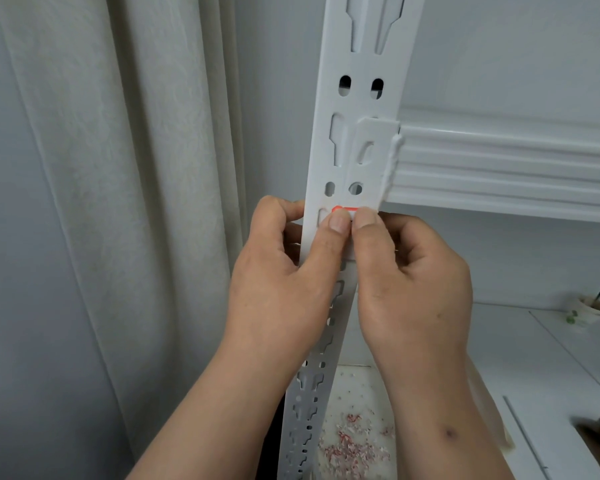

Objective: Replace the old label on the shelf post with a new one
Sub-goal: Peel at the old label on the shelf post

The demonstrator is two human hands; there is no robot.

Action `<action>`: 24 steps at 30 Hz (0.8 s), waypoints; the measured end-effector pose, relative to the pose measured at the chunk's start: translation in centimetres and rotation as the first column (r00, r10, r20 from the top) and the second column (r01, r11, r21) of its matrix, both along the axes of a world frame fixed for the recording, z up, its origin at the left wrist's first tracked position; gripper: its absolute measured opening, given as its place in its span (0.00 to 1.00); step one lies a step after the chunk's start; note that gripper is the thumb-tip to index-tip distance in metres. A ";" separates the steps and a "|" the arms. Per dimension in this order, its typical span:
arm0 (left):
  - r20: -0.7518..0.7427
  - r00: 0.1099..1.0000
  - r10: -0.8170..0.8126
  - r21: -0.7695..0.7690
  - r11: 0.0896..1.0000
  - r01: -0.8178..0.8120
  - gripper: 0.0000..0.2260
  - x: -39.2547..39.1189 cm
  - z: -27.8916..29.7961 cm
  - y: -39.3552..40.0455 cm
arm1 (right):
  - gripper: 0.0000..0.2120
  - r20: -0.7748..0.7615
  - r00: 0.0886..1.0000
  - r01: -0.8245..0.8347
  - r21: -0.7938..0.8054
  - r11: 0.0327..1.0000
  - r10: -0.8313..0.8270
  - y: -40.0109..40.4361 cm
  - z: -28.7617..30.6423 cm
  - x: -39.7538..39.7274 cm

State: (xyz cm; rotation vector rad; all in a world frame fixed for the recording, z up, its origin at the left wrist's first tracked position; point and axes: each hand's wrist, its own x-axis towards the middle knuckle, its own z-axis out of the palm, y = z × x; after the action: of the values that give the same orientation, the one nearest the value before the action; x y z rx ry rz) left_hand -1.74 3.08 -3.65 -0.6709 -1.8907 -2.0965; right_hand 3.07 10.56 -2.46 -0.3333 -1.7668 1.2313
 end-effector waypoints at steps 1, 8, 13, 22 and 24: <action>-0.001 1.000 0.003 -0.002 1.000 -0.003 0.09 0.0 0.0 0.0 | 0.11 0.007 1.000 0.014 0.026 1.000 -0.014 0.0 0.0 0.0; -0.010 1.000 -0.003 0.009 1.000 0.004 0.10 -0.1 -0.1 0.0 | 0.13 0.025 0.997 0.074 0.156 0.985 -0.079 0.3 0.0 -0.2; -0.015 1.000 -0.014 0.022 1.000 0.015 0.08 -0.1 -0.1 0.1 | 0.17 -0.002 0.996 0.086 0.168 0.982 -0.087 0.3 0.0 0.0; -0.030 1.000 -0.006 0.017 1.000 0.006 0.10 -0.3 -0.3 0.1 | 0.17 0.023 0.992 0.114 0.251 0.961 -0.124 0.6 -0.1 -0.1; -0.031 1.000 -0.007 0.014 1.000 0.007 0.10 -0.3 -0.3 0.1 | 0.18 0.030 0.989 0.131 0.278 0.952 -0.145 0.6 0.0 0.0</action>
State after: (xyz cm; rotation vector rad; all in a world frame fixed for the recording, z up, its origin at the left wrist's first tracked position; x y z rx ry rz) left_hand -2.01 3.20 -3.93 -0.7035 -1.8585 -2.0897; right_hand 3.08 11.14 -2.45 -0.3212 -1.8962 0.8709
